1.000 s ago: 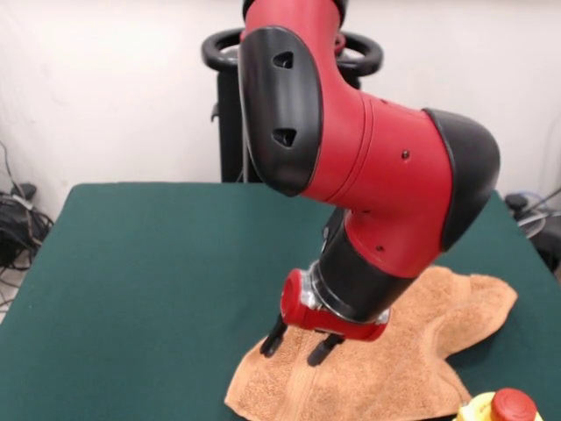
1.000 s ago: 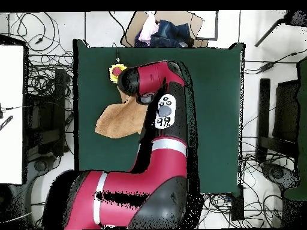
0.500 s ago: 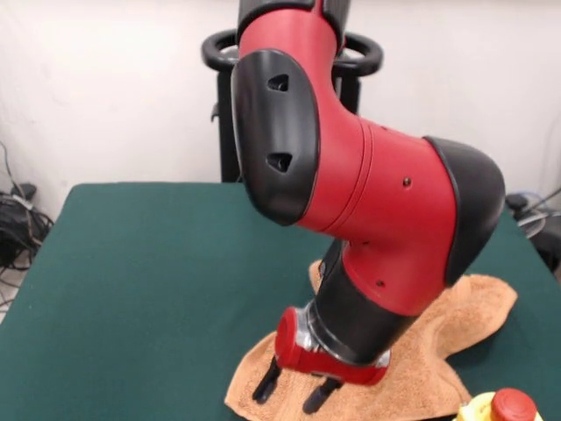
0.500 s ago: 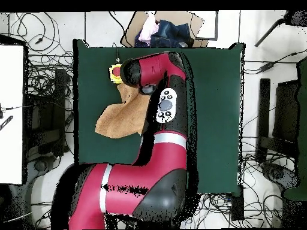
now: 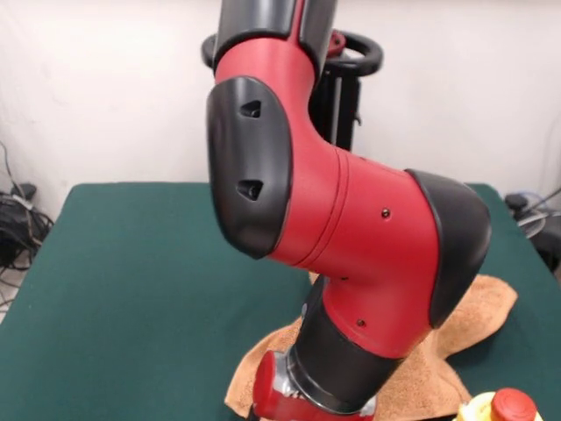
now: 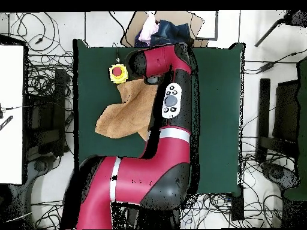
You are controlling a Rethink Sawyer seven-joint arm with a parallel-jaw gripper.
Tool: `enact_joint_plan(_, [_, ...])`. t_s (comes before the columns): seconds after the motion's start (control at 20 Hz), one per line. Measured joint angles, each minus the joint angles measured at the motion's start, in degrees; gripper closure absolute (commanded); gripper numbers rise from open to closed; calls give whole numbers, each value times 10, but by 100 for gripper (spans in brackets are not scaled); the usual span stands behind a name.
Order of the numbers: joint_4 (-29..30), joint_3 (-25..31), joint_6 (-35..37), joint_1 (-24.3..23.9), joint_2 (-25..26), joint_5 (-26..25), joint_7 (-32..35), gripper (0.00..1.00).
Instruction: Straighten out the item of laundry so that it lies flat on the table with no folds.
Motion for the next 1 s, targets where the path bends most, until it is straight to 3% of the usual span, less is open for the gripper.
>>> enact_joint_plan(0.55, [21, 0, 0, -5, -30, 0, 0, 0])
enact_joint_plan(1.0, [81, -5, -7, -2, -91, 0, 0, 0])
